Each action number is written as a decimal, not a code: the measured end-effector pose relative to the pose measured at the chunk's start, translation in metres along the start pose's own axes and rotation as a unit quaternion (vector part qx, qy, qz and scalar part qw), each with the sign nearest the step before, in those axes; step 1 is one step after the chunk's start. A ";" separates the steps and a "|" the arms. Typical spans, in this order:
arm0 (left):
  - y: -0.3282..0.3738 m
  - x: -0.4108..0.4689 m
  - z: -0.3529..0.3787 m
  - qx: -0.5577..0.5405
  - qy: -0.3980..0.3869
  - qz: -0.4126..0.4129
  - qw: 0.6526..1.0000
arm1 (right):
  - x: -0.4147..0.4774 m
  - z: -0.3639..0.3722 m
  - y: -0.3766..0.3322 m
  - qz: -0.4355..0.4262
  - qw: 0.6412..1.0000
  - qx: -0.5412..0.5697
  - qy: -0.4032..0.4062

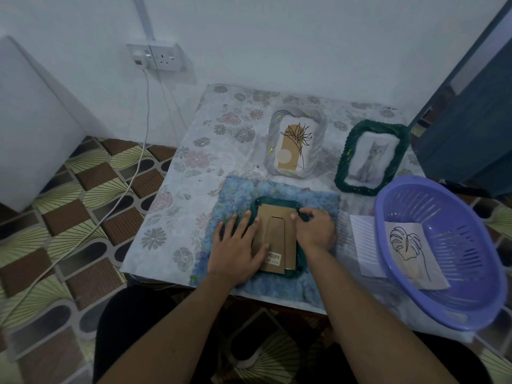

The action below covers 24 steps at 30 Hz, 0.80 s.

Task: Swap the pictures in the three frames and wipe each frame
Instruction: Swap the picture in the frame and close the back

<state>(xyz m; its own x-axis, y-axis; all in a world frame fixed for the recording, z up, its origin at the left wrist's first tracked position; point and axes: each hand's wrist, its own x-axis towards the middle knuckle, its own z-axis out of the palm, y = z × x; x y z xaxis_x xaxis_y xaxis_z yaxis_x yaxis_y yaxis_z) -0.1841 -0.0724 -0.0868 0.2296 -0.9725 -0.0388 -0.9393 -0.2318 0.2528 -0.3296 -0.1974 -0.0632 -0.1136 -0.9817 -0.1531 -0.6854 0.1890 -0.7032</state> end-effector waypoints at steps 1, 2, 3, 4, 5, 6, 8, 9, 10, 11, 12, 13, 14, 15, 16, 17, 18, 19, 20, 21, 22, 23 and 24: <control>0.000 0.000 0.000 -0.001 0.002 0.000 1.000 | 0.000 0.001 0.000 -0.002 1.000 0.000 0.002; 0.000 0.000 0.000 -0.003 0.005 0.001 1.000 | 0.000 0.001 0.000 -0.005 1.000 0.000 0.002; 0.000 0.000 0.000 -0.004 0.007 0.001 1.000 | 0.000 0.001 0.001 -0.008 1.000 -0.002 0.002; 0.000 0.000 0.000 -0.005 0.007 0.001 1.000 | 0.000 0.001 0.003 -0.011 1.000 -0.006 0.002; 0.000 0.000 0.000 -0.004 0.007 0.001 1.000 | -0.001 0.000 0.003 -0.016 1.000 -0.015 0.002; 0.000 0.000 0.000 -0.004 0.007 0.001 1.000 | -0.001 -0.001 0.004 -0.021 0.999 -0.024 0.003; 0.000 0.000 0.000 -0.004 0.006 0.001 1.000 | -0.002 -0.003 0.003 -0.025 0.999 -0.033 0.002; 0.000 0.000 0.000 -0.004 0.007 0.001 1.000 | -0.002 -0.004 0.003 -0.025 0.999 -0.032 0.000; 0.000 0.000 0.000 -0.003 0.008 0.002 1.000 | -0.003 -0.005 0.003 -0.027 0.999 -0.029 -0.003; 0.000 0.000 0.000 -0.003 0.010 0.002 1.000 | -0.003 -0.005 0.003 -0.033 0.999 -0.029 -0.006; 0.000 0.000 0.000 -0.002 0.010 0.002 1.000 | -0.003 -0.005 0.005 -0.045 0.998 -0.035 -0.008; -0.001 0.000 0.000 -0.002 0.008 0.002 1.000 | -0.004 -0.005 0.006 -0.060 0.997 -0.048 -0.011; -0.001 -0.001 0.000 -0.002 0.004 0.003 1.000 | -0.005 -0.005 0.007 -0.072 0.995 -0.065 -0.014; -0.001 -0.001 0.000 -0.002 0.002 0.003 1.000 | -0.006 -0.005 0.008 -0.082 0.993 -0.082 -0.020; -0.001 -0.001 0.000 -0.003 0.002 0.004 1.000 | -0.007 -0.005 0.009 -0.092 0.990 -0.100 -0.027; 0.000 -0.001 0.000 -0.003 0.002 0.004 1.000 | -0.008 -0.006 0.010 -0.103 0.987 -0.121 -0.033; 0.000 -0.001 0.000 -0.003 0.001 0.003 1.000 | -0.009 -0.006 0.010 -0.115 0.982 -0.142 -0.035; 0.000 0.000 0.001 -0.001 -0.001 0.002 1.000 | -0.009 -0.006 0.010 -0.124 0.979 -0.158 -0.036; 0.000 0.000 0.000 0.000 -0.002 0.002 1.000 | -0.009 -0.007 0.010 -0.128 0.977 -0.166 -0.037; 0.000 0.000 0.000 0.002 -0.004 0.001 1.000 | -0.009 -0.007 0.010 -0.128 0.977 -0.167 -0.038; 0.000 0.000 0.000 0.002 -0.004 0.002 1.000 | -0.008 -0.007 0.011 -0.127 0.977 -0.167 -0.037; 0.000 0.000 0.000 0.003 -0.004 0.002 1.000 | -0.008 -0.007 0.011 -0.127 0.977 -0.168 -0.036; 0.000 0.000 0.000 0.001 -0.003 0.002 1.000 | -0.008 -0.008 0.011 -0.127 0.976 -0.171 -0.034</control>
<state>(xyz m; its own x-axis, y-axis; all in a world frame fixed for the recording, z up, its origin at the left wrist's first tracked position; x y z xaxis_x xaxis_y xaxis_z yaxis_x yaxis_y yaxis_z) -0.1838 -0.0723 -0.0870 0.2239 -0.9737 -0.0425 -0.9411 -0.2273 0.2503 -0.3418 -0.1874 -0.0644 0.1315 -0.9896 -0.0577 -0.8867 -0.0914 -0.4532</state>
